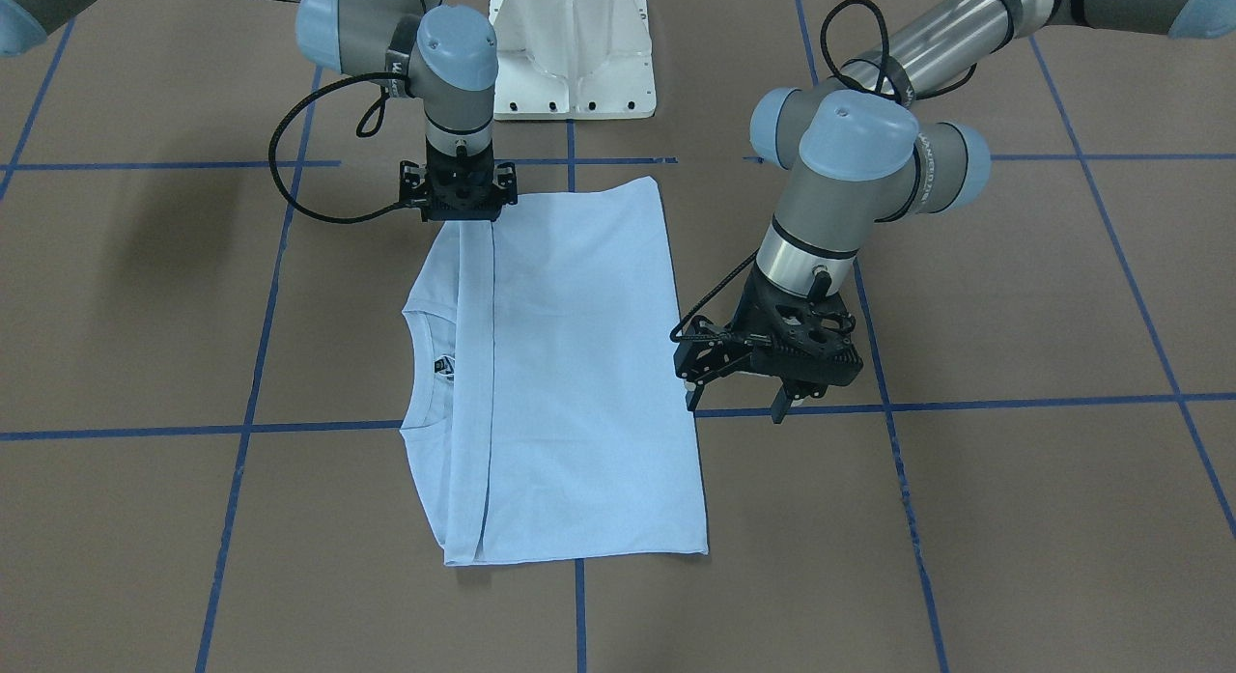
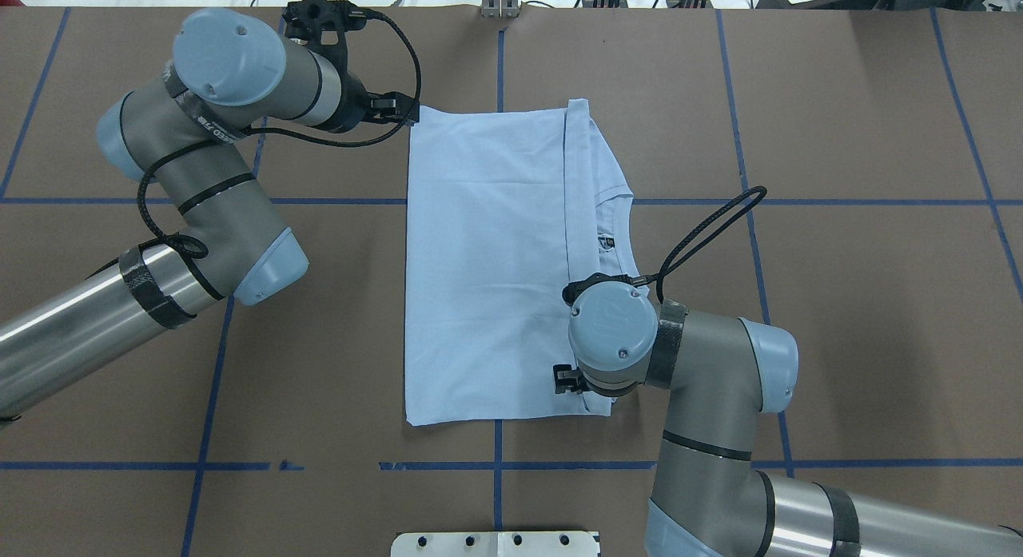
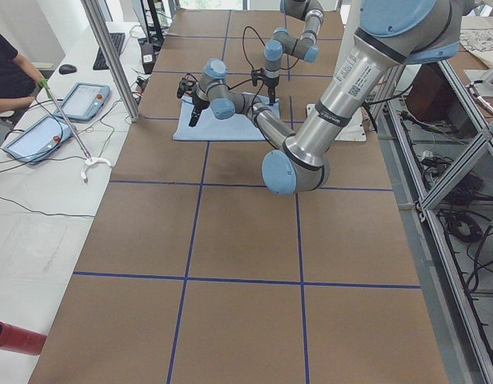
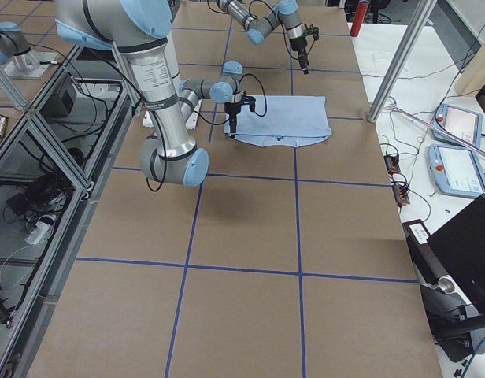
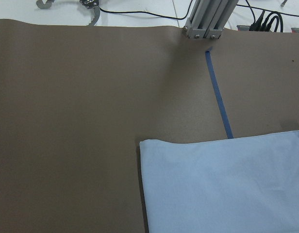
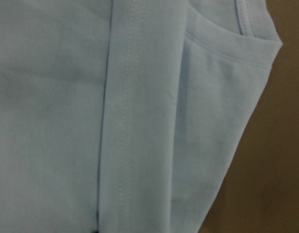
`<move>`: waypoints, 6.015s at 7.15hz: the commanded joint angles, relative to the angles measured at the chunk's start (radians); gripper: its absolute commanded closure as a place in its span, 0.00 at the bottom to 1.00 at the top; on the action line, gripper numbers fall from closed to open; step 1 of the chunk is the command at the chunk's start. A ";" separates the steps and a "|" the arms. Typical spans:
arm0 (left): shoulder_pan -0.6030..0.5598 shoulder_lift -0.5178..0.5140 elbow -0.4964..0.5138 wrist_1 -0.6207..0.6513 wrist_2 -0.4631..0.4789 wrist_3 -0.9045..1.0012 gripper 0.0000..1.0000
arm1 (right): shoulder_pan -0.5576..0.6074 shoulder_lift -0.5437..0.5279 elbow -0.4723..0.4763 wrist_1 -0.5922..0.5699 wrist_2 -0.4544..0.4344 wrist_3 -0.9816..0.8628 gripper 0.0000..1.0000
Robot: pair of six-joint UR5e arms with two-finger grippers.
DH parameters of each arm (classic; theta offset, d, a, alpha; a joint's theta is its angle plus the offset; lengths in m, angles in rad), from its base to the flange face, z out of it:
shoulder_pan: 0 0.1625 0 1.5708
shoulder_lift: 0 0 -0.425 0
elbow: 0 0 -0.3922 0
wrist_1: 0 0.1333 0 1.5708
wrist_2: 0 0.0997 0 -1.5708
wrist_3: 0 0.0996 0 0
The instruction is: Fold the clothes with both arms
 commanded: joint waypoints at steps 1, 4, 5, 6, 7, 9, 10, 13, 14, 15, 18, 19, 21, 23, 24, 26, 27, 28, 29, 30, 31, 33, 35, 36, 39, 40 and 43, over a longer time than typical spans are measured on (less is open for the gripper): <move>0.001 0.004 -0.003 -0.016 -0.001 -0.002 0.00 | 0.014 -0.005 -0.001 -0.004 0.000 0.000 0.00; 0.007 0.003 -0.003 -0.016 -0.001 -0.002 0.00 | 0.031 -0.017 -0.004 -0.008 0.000 -0.008 0.00; 0.007 0.001 -0.003 -0.016 -0.001 -0.002 0.00 | 0.040 -0.030 -0.004 -0.007 0.000 -0.025 0.00; 0.008 0.001 -0.003 -0.016 -0.001 -0.002 0.00 | 0.062 -0.043 0.003 -0.008 0.002 -0.026 0.00; 0.010 0.001 -0.003 -0.024 -0.001 -0.002 0.00 | 0.071 -0.066 0.006 -0.007 0.003 -0.028 0.00; 0.016 0.004 -0.001 -0.045 0.000 -0.014 0.00 | 0.088 -0.166 0.077 -0.005 0.003 -0.078 0.00; 0.016 0.004 -0.001 -0.045 -0.001 -0.014 0.00 | 0.093 -0.204 0.113 -0.001 0.003 -0.083 0.00; 0.014 0.012 -0.003 -0.047 -0.001 -0.007 0.00 | 0.189 -0.116 0.122 -0.005 0.058 -0.126 0.00; 0.014 0.013 -0.003 -0.047 -0.001 -0.004 0.00 | 0.212 -0.066 0.071 0.008 0.055 -0.153 0.00; 0.014 0.013 -0.003 -0.047 -0.001 -0.004 0.00 | 0.234 0.034 -0.029 0.010 0.055 -0.170 0.00; 0.014 0.010 -0.011 -0.044 0.000 0.000 0.00 | 0.274 0.137 -0.254 0.118 0.052 -0.230 0.00; 0.014 0.007 -0.011 -0.044 0.000 0.000 0.00 | 0.284 0.189 -0.367 0.199 0.057 -0.230 0.00; 0.014 0.007 -0.011 -0.044 0.000 0.000 0.00 | 0.288 0.225 -0.428 0.203 0.060 -0.232 0.00; 0.014 0.007 -0.011 -0.050 0.000 -0.002 0.00 | 0.303 0.223 -0.437 0.199 0.089 -0.237 0.00; 0.014 0.007 -0.011 -0.052 0.000 -0.002 0.00 | 0.306 0.217 -0.438 0.194 0.103 -0.243 0.00; 0.014 0.007 -0.011 -0.053 0.000 -0.002 0.00 | 0.306 0.214 -0.443 0.193 0.103 -0.243 0.00; 0.014 0.007 -0.011 -0.053 0.000 -0.002 0.00 | 0.306 0.214 -0.444 0.193 0.104 -0.243 0.00; 0.014 0.007 -0.011 -0.053 0.000 -0.002 0.00 | 0.306 0.214 -0.451 0.193 0.104 -0.244 0.00; 0.016 0.006 -0.011 -0.053 0.000 -0.002 0.00 | 0.306 0.214 -0.452 0.193 0.104 -0.244 0.00; 0.014 0.006 -0.011 -0.053 0.000 -0.002 0.00 | 0.309 0.214 -0.452 0.193 0.106 -0.244 0.00; 0.016 0.004 -0.011 -0.053 0.000 -0.002 0.00 | 0.323 0.214 -0.452 0.191 0.127 -0.244 0.00; 0.016 0.004 -0.009 -0.055 0.002 -0.002 0.00 | 0.346 0.208 -0.451 0.193 0.167 -0.247 0.00; 0.016 0.003 -0.009 -0.055 0.002 -0.010 0.00 | 0.360 0.193 -0.452 0.193 0.166 -0.273 0.00; 0.016 0.003 -0.009 -0.055 0.002 -0.010 0.00 | 0.364 0.187 -0.454 0.193 0.163 -0.287 0.00; 0.016 0.001 -0.005 -0.056 0.002 -0.011 0.00 | 0.378 0.197 -0.477 0.194 0.163 -0.310 0.00; 0.016 -0.002 -0.006 -0.055 0.000 -0.014 0.00 | 0.378 0.202 -0.471 0.194 0.167 -0.307 0.00; 0.016 0.018 -0.023 -0.030 -0.198 -0.188 0.00 | 0.398 0.139 -0.304 0.177 0.181 -0.292 0.00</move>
